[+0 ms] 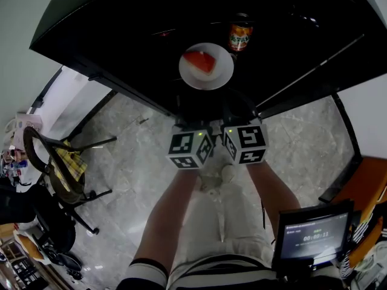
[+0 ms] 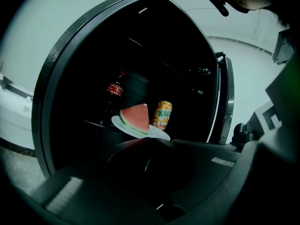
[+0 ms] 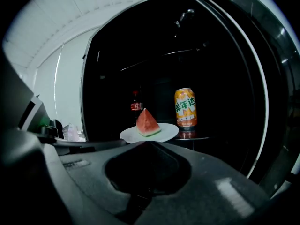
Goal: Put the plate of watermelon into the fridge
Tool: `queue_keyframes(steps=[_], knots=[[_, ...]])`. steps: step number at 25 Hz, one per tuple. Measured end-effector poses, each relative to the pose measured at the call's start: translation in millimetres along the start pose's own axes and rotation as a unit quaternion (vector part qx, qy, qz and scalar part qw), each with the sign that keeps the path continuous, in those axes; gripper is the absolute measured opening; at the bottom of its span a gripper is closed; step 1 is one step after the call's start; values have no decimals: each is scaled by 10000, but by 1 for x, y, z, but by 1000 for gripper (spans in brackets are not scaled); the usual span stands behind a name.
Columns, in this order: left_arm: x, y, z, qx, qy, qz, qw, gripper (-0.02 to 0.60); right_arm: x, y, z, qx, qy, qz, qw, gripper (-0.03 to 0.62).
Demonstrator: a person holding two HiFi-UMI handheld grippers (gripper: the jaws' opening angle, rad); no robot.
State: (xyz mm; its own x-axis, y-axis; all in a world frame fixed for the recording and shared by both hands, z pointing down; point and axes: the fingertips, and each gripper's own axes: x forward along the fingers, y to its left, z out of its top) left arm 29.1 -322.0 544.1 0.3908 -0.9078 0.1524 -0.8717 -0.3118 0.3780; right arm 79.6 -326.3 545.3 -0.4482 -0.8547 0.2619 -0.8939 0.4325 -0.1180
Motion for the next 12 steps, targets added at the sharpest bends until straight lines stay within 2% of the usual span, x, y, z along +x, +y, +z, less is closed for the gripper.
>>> queue_keyframes(steps=[12], knots=[[9, -3, 3, 135, 124, -339, 9993, -3, 12, 0, 6, -142, -37, -111, 9998, -2]])
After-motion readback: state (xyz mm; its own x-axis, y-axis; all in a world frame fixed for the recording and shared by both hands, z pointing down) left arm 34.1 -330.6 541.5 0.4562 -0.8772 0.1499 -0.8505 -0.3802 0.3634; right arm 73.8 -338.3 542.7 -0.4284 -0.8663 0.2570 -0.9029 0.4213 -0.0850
